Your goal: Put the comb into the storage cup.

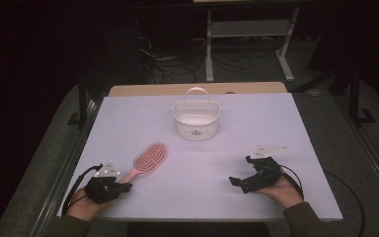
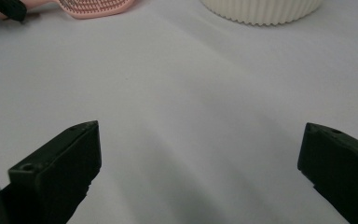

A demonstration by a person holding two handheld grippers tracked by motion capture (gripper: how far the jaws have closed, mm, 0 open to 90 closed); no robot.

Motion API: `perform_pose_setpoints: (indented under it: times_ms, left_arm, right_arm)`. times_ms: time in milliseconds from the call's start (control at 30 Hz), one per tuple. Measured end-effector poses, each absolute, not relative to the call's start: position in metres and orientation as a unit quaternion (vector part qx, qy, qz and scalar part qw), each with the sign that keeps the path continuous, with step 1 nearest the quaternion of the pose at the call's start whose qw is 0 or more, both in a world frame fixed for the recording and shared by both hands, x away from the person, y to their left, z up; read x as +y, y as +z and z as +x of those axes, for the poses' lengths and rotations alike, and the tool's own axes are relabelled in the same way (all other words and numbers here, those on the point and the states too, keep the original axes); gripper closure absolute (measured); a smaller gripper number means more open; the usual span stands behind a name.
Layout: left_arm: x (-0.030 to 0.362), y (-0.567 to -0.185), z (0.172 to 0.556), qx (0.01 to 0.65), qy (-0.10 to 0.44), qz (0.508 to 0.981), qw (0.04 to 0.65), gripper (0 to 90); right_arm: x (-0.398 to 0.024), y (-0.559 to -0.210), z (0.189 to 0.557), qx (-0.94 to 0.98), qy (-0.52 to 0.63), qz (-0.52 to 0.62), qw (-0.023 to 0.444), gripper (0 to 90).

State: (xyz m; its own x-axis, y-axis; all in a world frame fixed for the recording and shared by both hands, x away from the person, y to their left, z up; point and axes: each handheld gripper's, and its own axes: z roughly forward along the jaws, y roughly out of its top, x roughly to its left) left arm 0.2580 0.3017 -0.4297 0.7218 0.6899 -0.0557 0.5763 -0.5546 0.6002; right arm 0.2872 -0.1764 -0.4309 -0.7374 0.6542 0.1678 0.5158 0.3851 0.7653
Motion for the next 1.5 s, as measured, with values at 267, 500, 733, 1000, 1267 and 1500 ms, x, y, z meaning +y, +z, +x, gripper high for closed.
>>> perform_pose_setpoints:
  times_ms: [267,500,733,1000,1267,1500]
  left_arm:
    - [0.311,-0.431,0.26,0.372,0.107,0.872,0.3,90.0]
    - [0.315,-0.43,0.26,0.378,0.102,0.865,0.315,90.0]
    - [0.317,-0.421,0.263,0.373,0.096,0.854,0.35,87.4]
    - [0.306,-0.41,0.273,0.349,0.088,0.851,0.381,76.9]
    - [0.285,-0.404,0.288,0.315,0.073,0.854,0.408,65.6]
    - [0.264,-0.4,0.3,0.28,0.064,0.854,0.434,53.4]
  right_arm:
    - [-0.176,-0.431,0.287,0.828,0.427,0.353,0.081,0.0]
    - [-0.176,-0.431,0.287,0.829,0.428,0.351,0.082,0.0]
    - [-0.176,-0.431,0.287,0.829,0.427,0.352,0.082,0.0]
    - [-0.176,-0.431,0.287,0.829,0.427,0.351,0.081,0.0]
    - [-0.177,-0.431,0.287,0.828,0.429,0.352,0.081,0.0]
    - [-0.176,-0.431,0.287,0.828,0.429,0.351,0.082,0.0]
